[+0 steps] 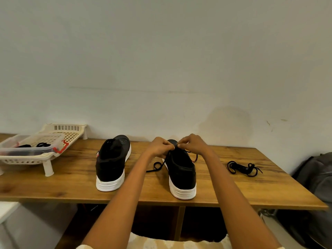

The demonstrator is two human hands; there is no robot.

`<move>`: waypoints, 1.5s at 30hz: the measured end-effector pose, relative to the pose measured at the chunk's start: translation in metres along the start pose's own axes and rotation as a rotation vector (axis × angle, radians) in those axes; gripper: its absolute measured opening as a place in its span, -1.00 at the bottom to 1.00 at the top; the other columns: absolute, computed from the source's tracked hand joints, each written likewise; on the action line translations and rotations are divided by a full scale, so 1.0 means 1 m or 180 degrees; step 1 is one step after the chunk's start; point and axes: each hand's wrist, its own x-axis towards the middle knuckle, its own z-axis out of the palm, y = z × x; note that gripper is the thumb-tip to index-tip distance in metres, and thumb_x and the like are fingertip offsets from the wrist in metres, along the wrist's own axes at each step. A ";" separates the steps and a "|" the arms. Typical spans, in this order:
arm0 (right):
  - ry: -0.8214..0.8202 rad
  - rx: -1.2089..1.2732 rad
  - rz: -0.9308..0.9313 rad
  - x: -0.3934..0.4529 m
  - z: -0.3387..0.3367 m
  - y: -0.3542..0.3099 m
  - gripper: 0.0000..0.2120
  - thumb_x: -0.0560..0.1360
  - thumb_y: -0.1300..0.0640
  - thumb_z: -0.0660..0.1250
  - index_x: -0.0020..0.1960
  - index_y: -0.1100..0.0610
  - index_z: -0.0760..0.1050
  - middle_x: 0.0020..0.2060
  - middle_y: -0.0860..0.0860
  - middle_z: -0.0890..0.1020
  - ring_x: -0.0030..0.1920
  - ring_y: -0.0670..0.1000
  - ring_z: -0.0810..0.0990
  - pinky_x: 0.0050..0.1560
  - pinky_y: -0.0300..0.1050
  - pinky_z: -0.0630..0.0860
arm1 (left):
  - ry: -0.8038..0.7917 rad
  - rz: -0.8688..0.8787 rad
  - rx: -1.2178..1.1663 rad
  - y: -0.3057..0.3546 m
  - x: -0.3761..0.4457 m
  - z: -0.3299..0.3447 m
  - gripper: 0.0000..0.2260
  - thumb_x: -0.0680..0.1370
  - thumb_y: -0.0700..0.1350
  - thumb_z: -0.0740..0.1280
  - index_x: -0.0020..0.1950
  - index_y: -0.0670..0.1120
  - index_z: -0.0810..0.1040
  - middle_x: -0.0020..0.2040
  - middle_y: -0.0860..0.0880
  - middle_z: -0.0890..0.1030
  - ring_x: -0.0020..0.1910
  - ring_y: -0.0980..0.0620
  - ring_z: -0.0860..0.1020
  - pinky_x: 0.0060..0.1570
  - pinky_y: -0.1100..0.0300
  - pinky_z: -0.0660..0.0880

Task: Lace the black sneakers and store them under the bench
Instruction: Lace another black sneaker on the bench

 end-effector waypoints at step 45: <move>0.1700 0.2716 -0.0195 -0.005 -0.017 -0.018 -0.85 0.49 0.11 0.39 -0.05 0.18 0.63 -0.23 0.07 0.68 -0.24 -0.03 0.66 -0.05 -0.15 0.62 | 0.0321 0.0823 -0.0306 0.013 0.010 0.004 -0.77 0.57 -0.07 0.31 0.21 -0.04 0.55 0.06 -0.01 0.59 -0.01 0.05 0.53 -0.02 0.24 0.47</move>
